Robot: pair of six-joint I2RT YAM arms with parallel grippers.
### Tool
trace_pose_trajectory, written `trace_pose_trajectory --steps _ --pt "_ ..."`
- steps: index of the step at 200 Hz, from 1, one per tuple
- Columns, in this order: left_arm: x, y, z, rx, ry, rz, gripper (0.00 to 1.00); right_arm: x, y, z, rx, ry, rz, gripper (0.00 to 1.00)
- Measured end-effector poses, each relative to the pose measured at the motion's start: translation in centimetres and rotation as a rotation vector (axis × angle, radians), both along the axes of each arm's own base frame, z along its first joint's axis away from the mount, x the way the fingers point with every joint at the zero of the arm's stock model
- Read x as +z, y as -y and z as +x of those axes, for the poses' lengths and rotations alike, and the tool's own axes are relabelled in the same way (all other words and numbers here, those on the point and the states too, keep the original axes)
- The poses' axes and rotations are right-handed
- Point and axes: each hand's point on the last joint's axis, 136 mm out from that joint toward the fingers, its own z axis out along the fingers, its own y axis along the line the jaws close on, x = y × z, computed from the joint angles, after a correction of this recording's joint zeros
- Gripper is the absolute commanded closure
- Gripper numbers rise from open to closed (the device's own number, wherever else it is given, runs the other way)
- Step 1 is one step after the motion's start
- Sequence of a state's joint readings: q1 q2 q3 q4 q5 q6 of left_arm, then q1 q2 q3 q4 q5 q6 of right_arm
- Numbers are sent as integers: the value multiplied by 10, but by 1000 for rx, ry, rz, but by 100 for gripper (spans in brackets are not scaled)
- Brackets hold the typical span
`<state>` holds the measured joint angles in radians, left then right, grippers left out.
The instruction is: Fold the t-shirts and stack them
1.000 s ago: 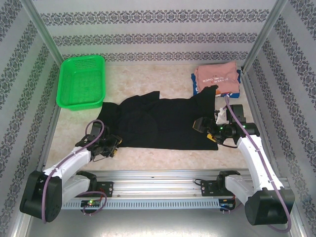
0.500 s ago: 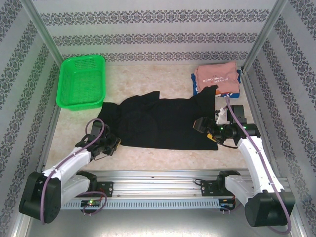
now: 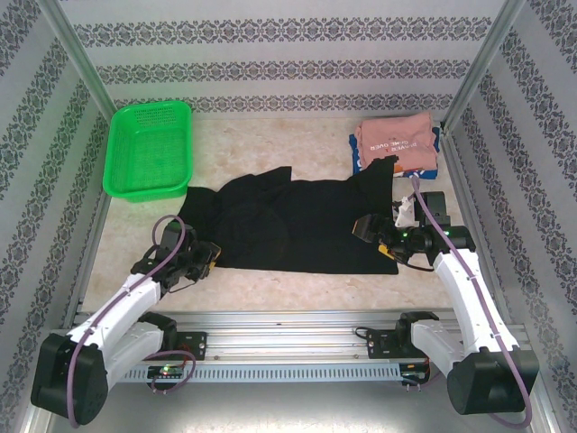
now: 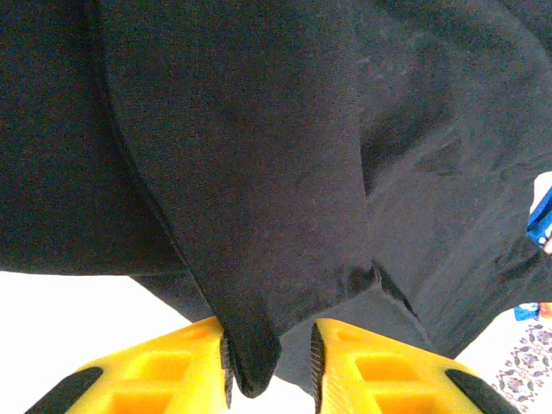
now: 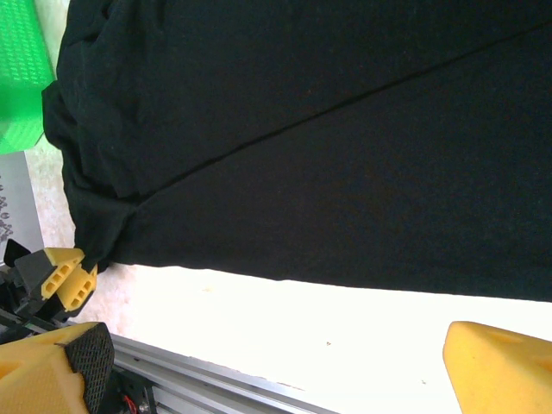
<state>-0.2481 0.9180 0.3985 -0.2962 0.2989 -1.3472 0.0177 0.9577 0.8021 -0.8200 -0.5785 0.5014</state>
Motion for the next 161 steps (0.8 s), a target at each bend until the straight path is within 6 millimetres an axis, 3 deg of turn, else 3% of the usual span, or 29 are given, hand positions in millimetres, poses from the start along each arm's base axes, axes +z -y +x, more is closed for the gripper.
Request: trace_pose_trajectory --steps 33,92,112,161 --pt "-2 0 -3 -2 -12 1 70 1 -1 -1 3 4 5 2" --pt "-7 0 -6 -9 -23 3 91 0 -1 -2 3 -1 6 2" --pt "-7 0 -6 -11 -25 5 95 0 -1 -2 3 0 6 2" --pt "11 4 9 -28 6 6 98 0 -1 -2 4 0 7 2"
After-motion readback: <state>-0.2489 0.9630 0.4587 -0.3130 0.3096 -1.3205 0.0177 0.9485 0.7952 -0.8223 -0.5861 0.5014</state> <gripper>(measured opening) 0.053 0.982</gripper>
